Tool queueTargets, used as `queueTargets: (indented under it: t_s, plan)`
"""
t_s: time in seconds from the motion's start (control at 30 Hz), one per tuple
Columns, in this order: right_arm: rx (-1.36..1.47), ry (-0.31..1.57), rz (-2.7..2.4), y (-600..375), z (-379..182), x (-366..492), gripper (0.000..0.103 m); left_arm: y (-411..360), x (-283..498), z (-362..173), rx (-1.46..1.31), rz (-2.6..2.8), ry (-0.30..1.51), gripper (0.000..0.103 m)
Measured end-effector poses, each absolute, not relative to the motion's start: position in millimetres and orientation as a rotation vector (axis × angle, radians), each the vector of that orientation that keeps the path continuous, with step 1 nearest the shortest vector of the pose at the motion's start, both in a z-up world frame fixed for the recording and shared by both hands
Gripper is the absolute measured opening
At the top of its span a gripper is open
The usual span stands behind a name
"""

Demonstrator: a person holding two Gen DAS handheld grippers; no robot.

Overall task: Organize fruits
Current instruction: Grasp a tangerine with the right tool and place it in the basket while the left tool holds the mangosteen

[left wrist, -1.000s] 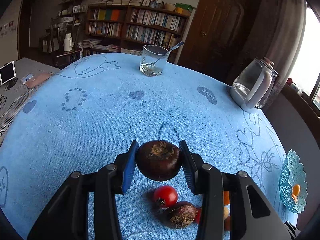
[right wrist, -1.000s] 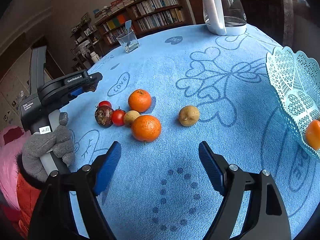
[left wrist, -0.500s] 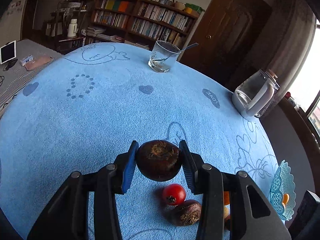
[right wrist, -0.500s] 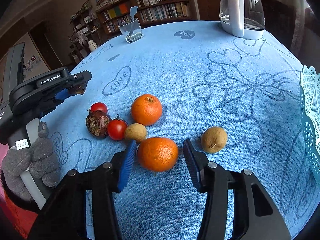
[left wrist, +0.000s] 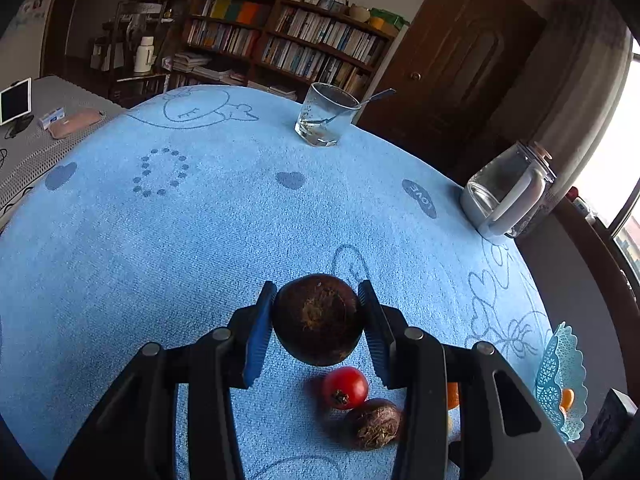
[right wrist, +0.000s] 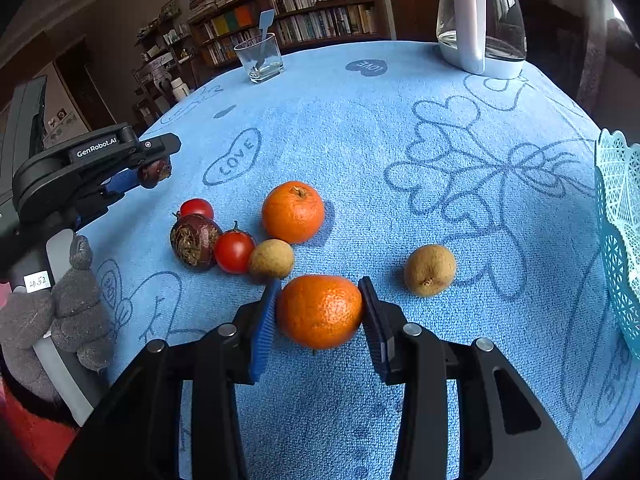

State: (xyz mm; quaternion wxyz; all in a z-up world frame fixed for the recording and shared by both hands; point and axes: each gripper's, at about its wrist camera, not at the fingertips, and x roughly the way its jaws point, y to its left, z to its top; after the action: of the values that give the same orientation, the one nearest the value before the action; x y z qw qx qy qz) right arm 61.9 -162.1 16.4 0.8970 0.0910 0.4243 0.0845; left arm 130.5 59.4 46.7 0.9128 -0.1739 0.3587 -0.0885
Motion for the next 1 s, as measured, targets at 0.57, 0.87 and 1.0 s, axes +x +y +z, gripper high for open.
queueTargets:
  t_s: [0.57, 0.87, 1.0]
  plan:
    - [0.263, 0.756, 0.047, -212, 61, 31, 0.041, 66, 131, 48, -0.383, -0.194, 0.755, 0.057]
    - [0.358, 0.681, -0.177, -286, 77, 7, 0.041, 65, 138, 36, -0.384, -0.209, 0.852, 0.069]
    - [0.379, 0.664, -0.305, -315, 78, -3, 0.041, 54, 139, 28, -0.354, -0.225, 0.902, 0.069]
